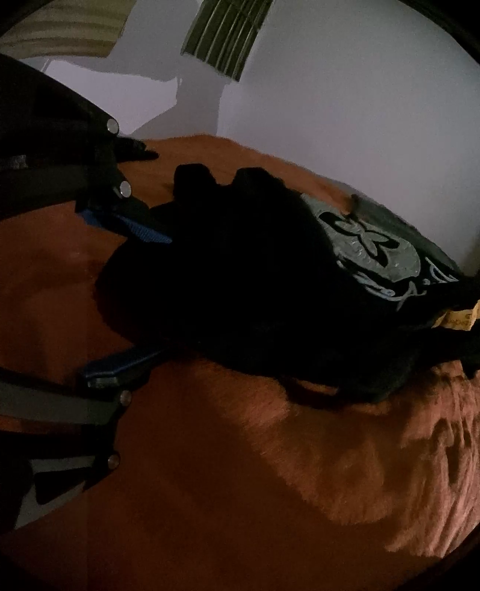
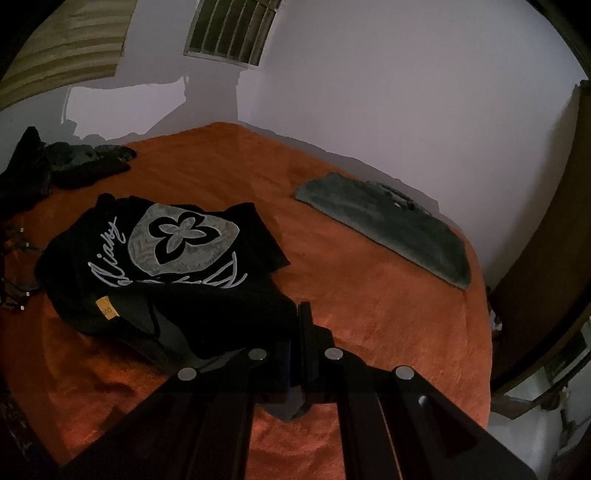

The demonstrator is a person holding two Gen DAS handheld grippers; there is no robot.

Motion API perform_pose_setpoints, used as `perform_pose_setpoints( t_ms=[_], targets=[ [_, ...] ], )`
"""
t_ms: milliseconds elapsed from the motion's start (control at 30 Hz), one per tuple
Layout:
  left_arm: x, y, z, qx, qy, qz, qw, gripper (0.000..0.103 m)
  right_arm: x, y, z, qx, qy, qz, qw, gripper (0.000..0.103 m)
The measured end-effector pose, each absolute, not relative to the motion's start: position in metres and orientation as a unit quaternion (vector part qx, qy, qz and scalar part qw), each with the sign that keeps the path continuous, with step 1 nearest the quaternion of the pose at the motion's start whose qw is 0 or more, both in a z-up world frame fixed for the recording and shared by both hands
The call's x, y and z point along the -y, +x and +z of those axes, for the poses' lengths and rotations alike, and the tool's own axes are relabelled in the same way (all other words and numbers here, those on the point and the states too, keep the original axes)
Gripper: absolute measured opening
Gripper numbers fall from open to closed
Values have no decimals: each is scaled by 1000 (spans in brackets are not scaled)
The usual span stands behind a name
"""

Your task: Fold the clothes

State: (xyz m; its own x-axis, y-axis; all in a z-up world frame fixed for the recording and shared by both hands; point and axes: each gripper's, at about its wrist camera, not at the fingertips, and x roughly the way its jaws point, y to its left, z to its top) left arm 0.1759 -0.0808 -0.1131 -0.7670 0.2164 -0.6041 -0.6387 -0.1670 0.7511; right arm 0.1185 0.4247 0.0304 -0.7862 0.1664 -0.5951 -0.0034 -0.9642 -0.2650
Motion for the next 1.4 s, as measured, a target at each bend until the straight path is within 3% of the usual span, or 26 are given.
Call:
perform_pose_setpoints(
  t_ms=[67,133,167,300,400,500,700,1200,1400],
  targets=[
    [75,174,-111,-575,-172,747,286,55,-426,119,29,124,-325,936,46,2],
    [72,174,-99,-555,-160,760,298,29,-427,119,30,122,-325,937,47,2],
    [69,170,-90,-541,-158,771,295,7,-428,119,30,121,-326,937,47,2],
    [63,139,-39,-447,-196,824,288,6,-432,121,37,120,-323,937,53,2],
    [73,100,28,-283,-253,880,287,6,-441,121,50,106,-316,941,63,2],
    [88,64,106,-155,-244,916,277,6,-452,121,74,87,-297,947,79,2],
    [104,6,224,-20,-215,937,274,5,-469,123,154,77,-234,962,119,2],
    [99,24,499,18,-57,942,330,4,-447,196,416,168,-66,969,171,2],
    [111,43,571,42,-31,932,359,4,-450,222,498,186,-53,963,188,2]
  ],
)
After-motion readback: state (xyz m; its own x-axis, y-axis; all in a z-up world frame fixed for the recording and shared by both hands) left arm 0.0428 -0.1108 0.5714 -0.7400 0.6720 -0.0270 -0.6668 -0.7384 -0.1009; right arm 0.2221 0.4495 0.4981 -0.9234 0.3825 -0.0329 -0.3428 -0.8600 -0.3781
